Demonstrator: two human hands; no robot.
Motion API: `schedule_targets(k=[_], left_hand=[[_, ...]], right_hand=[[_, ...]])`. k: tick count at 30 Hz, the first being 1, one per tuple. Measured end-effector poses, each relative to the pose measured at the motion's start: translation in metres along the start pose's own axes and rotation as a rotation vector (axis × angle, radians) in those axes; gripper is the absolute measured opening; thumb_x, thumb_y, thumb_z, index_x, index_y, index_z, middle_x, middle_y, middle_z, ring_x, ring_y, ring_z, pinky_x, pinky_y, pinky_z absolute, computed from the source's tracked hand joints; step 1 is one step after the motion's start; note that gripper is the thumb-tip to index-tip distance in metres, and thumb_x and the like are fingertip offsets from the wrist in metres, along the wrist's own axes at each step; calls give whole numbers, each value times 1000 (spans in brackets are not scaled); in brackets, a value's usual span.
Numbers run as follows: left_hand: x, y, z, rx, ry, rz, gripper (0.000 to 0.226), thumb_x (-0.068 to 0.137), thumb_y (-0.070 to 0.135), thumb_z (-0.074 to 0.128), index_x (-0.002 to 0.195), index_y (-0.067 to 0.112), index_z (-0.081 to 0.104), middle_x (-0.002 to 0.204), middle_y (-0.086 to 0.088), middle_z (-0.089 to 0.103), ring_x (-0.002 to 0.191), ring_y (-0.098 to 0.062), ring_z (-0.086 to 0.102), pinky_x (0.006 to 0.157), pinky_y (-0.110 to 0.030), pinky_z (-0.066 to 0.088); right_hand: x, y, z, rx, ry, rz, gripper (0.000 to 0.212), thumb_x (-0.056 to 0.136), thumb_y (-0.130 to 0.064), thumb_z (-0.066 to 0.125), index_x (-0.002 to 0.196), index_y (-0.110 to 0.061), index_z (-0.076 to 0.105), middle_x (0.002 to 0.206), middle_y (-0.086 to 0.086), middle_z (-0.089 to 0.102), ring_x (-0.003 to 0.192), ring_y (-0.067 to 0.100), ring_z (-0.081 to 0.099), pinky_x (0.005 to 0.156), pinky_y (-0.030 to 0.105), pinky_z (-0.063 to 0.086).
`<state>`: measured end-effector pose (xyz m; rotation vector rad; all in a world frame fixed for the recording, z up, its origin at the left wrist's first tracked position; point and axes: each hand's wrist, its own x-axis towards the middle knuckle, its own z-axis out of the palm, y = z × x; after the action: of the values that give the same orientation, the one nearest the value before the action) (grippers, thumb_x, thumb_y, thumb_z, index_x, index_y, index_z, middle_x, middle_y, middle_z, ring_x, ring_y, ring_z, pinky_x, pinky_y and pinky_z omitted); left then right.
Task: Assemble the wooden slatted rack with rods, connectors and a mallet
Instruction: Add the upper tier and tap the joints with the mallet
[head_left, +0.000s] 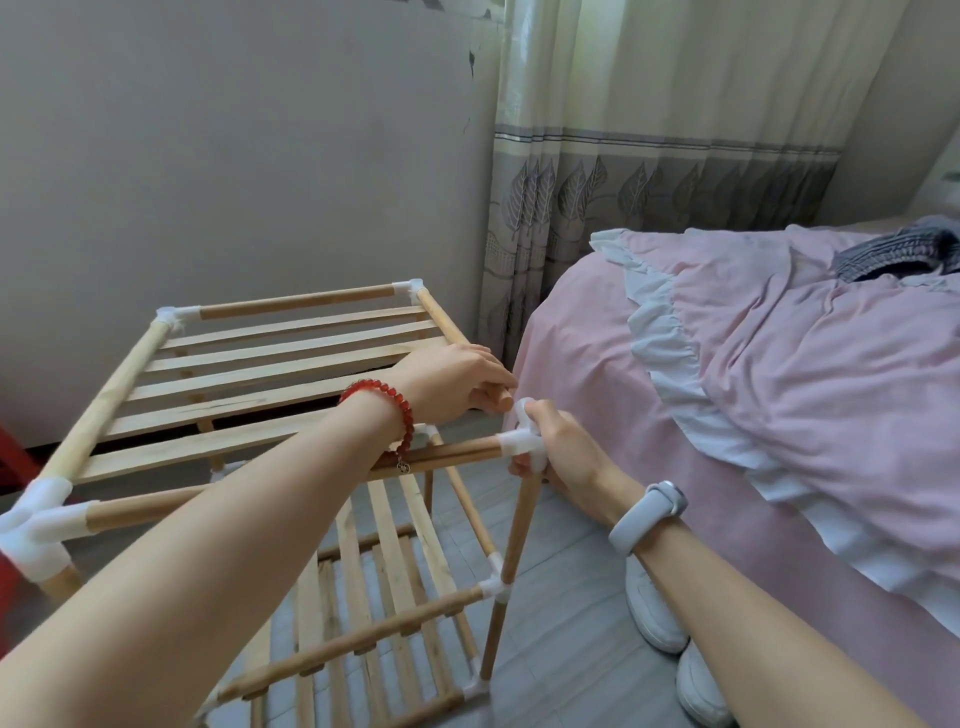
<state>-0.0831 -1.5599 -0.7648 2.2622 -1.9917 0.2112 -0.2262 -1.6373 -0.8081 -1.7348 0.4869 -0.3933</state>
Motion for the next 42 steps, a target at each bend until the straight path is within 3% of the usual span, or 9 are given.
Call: schedule_targets(k=[10, 13, 17, 20, 24, 27, 31, 37, 42], left_hand=[[7, -6, 8, 130, -32, 20, 35, 94, 27, 56, 129, 24, 58, 128, -2, 61, 122, -26, 54, 95, -43, 49], [1, 0, 6, 28, 8, -45, 44, 92, 26, 59, 135, 22, 53, 141, -2, 50, 133, -22, 44, 105, -41, 41], [-30, 11, 4, -119, 120, -153, 58, 89, 29, 63, 142, 18, 41, 154, -8, 24, 133, -25, 41, 104, -33, 40], [-62, 19, -5, -137, 266, -256, 44, 94, 35, 53, 134, 20, 46, 140, 0, 37, 112, -15, 51, 87, -25, 48], [-90, 31, -8, -82, -58, -275, 39, 94, 49, 39, 117, 22, 54, 94, 7, 59, 73, -5, 54, 65, -19, 50], [-91, 33, -4, 54, -104, -261, 41, 95, 52, 30, 109, 23, 54, 72, 10, 50, 57, -3, 44, 50, -14, 34], [-86, 38, 0, 126, -76, -286, 43, 95, 54, 26, 104, 21, 53, 67, 9, 44, 52, -4, 39, 46, -16, 27], [-84, 36, 6, 168, -21, -262, 48, 96, 55, 24, 109, 21, 55, 71, 8, 50, 53, -5, 40, 47, -18, 31], [-80, 36, 9, 163, -10, -250, 48, 96, 55, 23, 109, 21, 55, 70, 8, 48, 53, -5, 40, 48, -18, 32]], right_hand=[[6, 1, 0, -63, -80, 60, 35, 99, -31, 28, 79, -12, 49, 57, 3, 51, 63, 19, 50, 73, 40, 45], [2, -3, 2, -86, -65, 38, 35, 100, -30, 27, 79, -13, 48, 59, 3, 52, 64, 19, 52, 68, 32, 46], [-7, -7, 7, -104, -59, -25, 35, 102, -28, 26, 81, -15, 50, 66, 4, 51, 64, 15, 52, 56, 18, 44], [-7, -8, 5, 68, -5, -3, 29, 102, -23, 29, 86, -12, 51, 67, 5, 48, 59, 13, 48, 57, 23, 45], [-7, -7, 12, 79, 32, 5, 31, 102, -25, 28, 83, -12, 49, 64, 4, 46, 58, 13, 46, 58, 24, 44], [-9, -7, 18, 58, 60, 0, 31, 102, -25, 26, 83, -13, 49, 66, 4, 48, 59, 12, 46, 59, 24, 43], [-10, -7, 16, 104, 81, 22, 27, 101, -25, 28, 87, -15, 48, 74, 5, 49, 56, 8, 45, 54, 20, 43], [-6, 2, 22, -54, 111, 7, 33, 101, -32, 26, 88, -13, 50, 71, 6, 52, 62, 12, 51, 51, 17, 41], [-2, 7, 20, -26, 98, 0, 32, 101, -31, 27, 91, -12, 50, 72, 7, 52, 61, 12, 51, 51, 18, 43]])
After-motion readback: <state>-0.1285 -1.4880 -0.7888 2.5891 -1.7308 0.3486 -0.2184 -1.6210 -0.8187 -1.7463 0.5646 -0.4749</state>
